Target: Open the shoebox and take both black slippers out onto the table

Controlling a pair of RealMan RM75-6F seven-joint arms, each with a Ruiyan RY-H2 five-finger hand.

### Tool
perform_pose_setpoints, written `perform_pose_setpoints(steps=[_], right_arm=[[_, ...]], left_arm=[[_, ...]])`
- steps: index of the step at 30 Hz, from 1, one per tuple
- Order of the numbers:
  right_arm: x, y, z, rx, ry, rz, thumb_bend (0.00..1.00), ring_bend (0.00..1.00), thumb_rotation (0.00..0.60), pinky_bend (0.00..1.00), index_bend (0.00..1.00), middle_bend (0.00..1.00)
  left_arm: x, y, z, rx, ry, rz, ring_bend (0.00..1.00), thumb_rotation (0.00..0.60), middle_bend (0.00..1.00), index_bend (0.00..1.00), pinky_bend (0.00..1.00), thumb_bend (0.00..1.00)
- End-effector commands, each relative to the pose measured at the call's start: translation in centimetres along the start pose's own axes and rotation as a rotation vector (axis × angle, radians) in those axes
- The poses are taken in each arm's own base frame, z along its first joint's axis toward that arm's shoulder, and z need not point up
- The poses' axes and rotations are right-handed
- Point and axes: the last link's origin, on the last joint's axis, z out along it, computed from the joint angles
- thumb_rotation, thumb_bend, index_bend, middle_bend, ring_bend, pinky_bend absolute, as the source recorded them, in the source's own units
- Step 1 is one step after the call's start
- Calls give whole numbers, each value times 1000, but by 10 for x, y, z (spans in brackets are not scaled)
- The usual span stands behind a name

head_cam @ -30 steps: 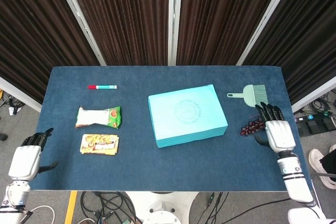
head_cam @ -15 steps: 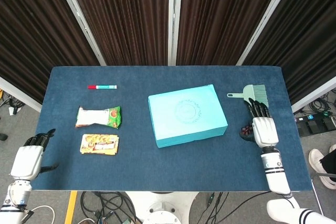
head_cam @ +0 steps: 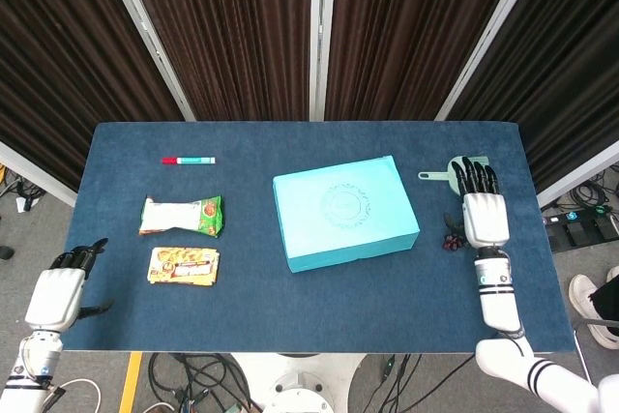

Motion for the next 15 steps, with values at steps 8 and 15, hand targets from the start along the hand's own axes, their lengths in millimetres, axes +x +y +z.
perform_pose_setpoints(steps=[8,15], right_arm=[[-30,-27,28,21,-26,-13,165,0,600,47,0,16],[-39,-42,28,59,-31,16,153,0,600,48,0,16]], left_arm=[[-2,-4,3,10,-16,11,171,600,216,113,241,0],[-3,-3,5,7,-18,5,171,600,215,113,243,0]])
